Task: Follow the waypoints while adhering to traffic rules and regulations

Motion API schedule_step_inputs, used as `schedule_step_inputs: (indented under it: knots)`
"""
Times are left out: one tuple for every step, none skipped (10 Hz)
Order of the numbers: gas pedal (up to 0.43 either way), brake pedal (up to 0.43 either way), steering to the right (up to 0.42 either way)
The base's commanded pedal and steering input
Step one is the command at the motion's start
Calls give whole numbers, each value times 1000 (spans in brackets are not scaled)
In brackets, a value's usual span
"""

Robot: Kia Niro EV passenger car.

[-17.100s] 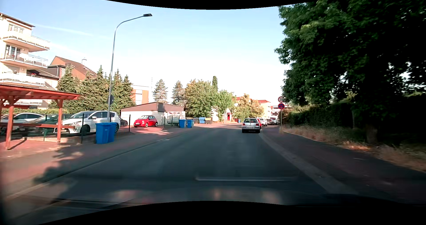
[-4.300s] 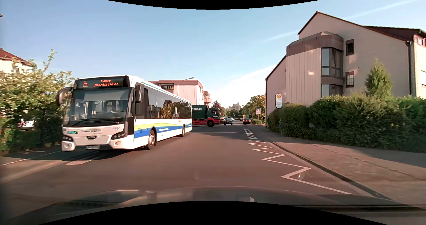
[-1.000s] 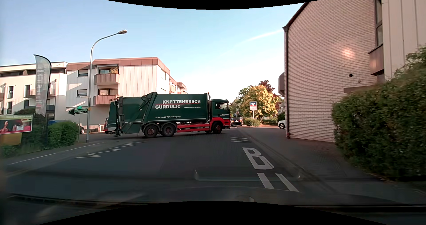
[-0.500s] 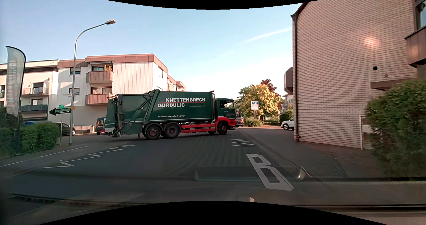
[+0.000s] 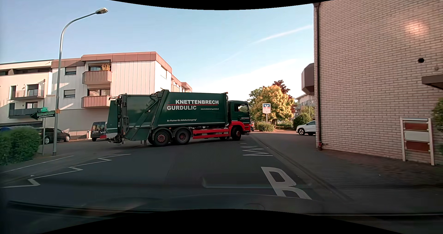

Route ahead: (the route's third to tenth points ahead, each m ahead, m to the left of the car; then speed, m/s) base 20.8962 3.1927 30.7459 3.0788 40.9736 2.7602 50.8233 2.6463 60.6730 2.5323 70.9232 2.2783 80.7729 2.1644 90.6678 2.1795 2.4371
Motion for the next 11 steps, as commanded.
schedule_step_inputs:
  knots:
    - [0,183,-9]
    - [0,183,-9]
    - [0,189,-9]
    - [0,183,-10]
    - [0,189,-10]
    - [0,189,-13]
    - [0,183,-16]
    - [0,183,-19]
    - [0,177,-19]
    - [0,183,-20]
    - [0,171,-20]
